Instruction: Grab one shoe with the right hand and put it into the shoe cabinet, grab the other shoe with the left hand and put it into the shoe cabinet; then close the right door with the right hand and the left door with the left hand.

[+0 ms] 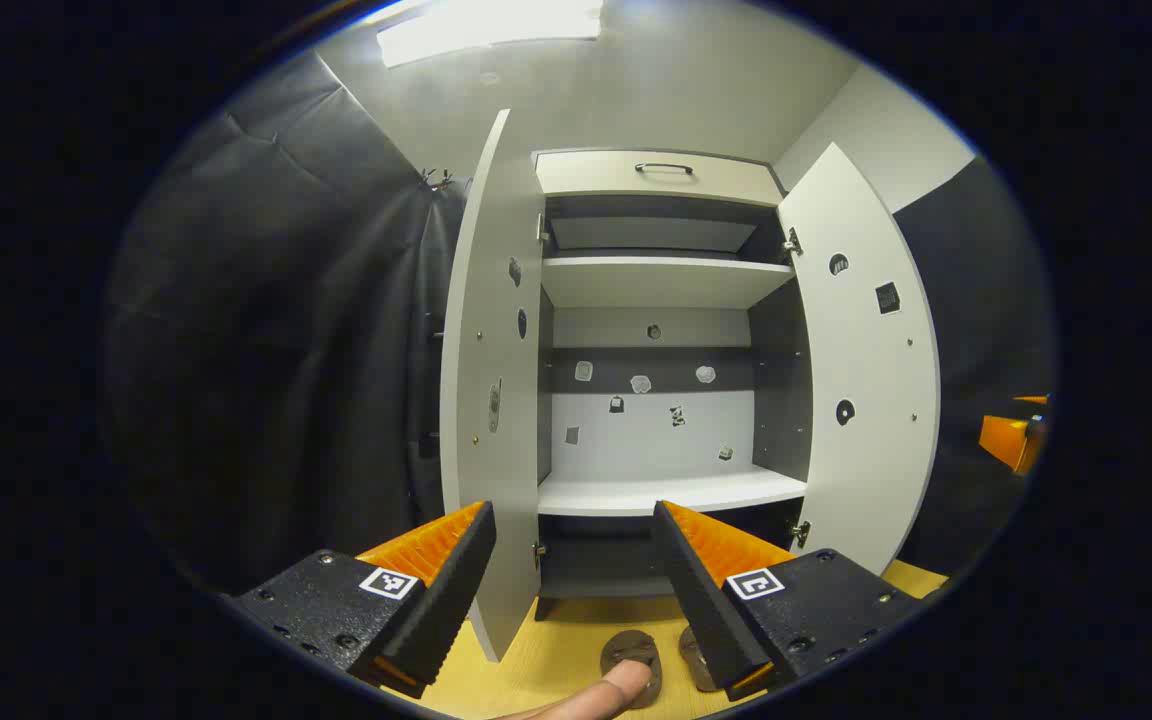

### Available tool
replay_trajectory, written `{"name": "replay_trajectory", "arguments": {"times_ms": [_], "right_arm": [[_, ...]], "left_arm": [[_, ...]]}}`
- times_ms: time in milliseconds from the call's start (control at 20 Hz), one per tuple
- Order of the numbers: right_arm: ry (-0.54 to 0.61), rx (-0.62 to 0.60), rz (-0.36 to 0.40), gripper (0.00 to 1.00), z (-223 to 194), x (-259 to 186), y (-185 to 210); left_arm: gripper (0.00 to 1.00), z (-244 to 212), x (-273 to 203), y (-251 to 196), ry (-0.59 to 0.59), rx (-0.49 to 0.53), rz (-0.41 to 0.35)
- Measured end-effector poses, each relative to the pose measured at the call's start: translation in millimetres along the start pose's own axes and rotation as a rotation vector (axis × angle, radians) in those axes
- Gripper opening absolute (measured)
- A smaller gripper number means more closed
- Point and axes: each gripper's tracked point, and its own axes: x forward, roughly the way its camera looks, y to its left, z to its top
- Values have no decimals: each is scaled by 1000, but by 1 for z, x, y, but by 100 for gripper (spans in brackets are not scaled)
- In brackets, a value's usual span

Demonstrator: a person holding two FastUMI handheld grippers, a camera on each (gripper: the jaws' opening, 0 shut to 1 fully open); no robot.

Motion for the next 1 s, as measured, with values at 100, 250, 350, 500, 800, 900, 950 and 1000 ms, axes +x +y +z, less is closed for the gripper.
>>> {"name": "replay_trajectory", "arguments": {"times_ms": [100,250,350,500,800,900,950,1000], "right_arm": [[-4,4,15,98,4,-2,6],[-14,-8,31,98,10,-4,17],[-19,-16,43,98,11,-4,25],[-12,-40,73,98,6,-3,40],[1,-62,96,98,-11,11,72],[20,-71,118,98,-25,17,84],[30,-71,125,98,-33,19,90],[42,-65,135,96,-42,21,97]], "left_arm": [[96,3,0,-3,-5,6,-6],[96,9,-4,-5,-23,11,-9],[96,12,-7,-7,-29,19,-16],[96,12,-10,-9,-28,13,-28],[96,4,-16,-3,-15,-6,-27],[96,0,-19,1,-9,-20,-27],[96,-1,-20,2,-10,-25,-30],[96,-2,-21,4,-12,-30,-29]]}}
